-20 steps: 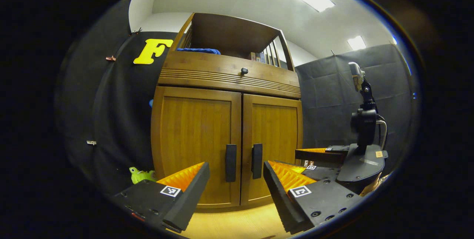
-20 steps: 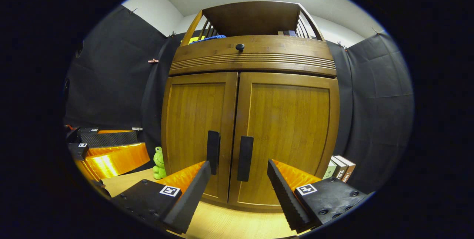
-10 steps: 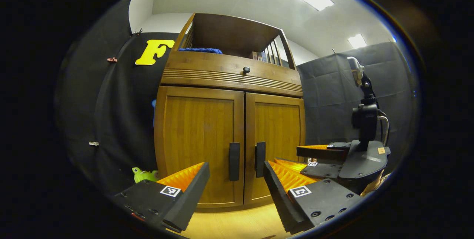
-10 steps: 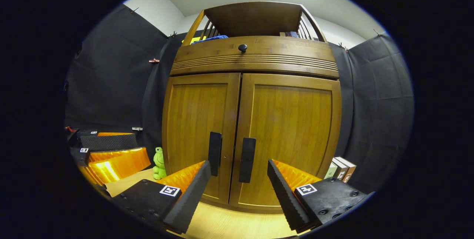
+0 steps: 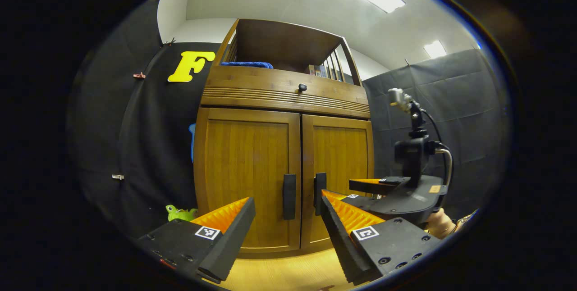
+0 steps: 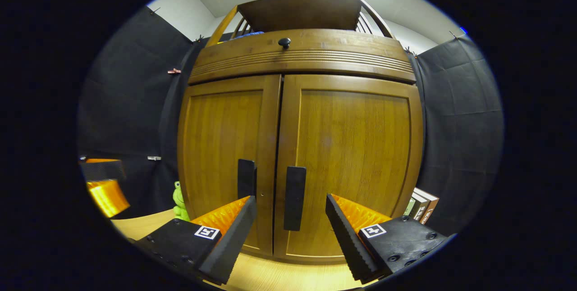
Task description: Open the right door of the double-door shoe cabinet with the right hand, and open the left door with the left hand.
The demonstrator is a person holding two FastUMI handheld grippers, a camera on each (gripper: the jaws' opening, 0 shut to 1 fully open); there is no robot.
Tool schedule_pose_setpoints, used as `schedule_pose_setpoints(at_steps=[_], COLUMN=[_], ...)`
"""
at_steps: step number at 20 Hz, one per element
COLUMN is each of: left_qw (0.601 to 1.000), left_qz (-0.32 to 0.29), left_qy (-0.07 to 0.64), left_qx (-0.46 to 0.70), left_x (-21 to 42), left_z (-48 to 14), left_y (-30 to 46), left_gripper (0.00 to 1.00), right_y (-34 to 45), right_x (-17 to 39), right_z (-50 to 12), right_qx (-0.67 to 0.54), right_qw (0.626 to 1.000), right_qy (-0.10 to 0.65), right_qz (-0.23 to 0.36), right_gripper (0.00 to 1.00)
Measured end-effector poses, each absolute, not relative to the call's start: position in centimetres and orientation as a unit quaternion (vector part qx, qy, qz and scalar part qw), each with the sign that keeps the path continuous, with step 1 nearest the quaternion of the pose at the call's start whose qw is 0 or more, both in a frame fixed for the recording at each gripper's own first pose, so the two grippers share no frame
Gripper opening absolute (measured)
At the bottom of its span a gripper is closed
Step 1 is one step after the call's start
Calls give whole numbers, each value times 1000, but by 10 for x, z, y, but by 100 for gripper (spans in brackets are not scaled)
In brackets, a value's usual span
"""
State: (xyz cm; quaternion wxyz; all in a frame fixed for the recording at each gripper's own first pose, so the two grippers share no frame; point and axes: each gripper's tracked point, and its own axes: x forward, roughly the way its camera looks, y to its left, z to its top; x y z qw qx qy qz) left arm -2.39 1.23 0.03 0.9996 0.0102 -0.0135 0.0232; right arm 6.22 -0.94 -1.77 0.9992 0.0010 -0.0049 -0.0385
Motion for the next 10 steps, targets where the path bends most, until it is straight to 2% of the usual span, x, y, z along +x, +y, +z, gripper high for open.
schedule_pose_setpoints(at_steps=[5,8,9,10], left_qw=[999,999,999,999], left_qz=[31,35,35,35], left_qy=[-18,-17,-16,-15], left_qx=[13,15,16,18], left_x=[-30,-33,-33,-33], left_z=[4,3,3,2], left_y=[13,13,13,12], left_gripper=[91,91,87,91], right_y=[-20,-27,-27,-28], right_x=[104,121,127,130], right_z=[-44,-55,-57,-59], right_qx=[9,8,9,8], right_qw=[998,997,997,997], right_qy=[9,21,21,20], right_qz=[-57,-68,-69,-74], right_gripper=[95,88,87,89])
